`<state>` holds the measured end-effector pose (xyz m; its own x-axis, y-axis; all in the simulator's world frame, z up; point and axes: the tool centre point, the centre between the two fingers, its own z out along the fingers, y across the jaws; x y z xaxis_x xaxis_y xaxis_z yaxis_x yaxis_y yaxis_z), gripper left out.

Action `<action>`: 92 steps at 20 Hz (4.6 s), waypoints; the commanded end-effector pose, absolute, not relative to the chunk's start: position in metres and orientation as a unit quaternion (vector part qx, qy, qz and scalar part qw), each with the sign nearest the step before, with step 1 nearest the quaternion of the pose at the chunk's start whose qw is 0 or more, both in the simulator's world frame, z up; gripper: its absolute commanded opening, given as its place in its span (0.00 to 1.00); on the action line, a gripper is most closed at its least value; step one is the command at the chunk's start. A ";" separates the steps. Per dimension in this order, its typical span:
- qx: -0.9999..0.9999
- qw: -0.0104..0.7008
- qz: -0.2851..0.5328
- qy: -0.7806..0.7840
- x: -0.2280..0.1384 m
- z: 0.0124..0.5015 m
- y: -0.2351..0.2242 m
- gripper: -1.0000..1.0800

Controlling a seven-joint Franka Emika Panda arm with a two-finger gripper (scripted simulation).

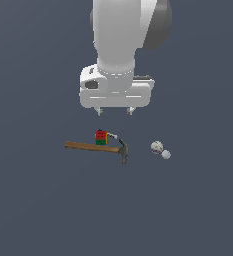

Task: Pick up a designated object from a clutter of objects.

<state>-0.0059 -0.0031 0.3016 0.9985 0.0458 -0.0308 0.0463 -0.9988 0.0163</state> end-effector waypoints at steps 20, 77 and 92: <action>1.000 -0.001 -0.019 0.013 -0.008 0.295 -0.002 0.96; 1.000 0.000 0.000 -0.011 -0.088 0.037 -0.079 0.96; 1.000 0.000 0.000 -0.011 -0.089 0.034 -0.079 0.00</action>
<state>-0.0886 -0.0793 0.0341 0.9997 -0.0227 0.0003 -0.0227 -0.9997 0.0000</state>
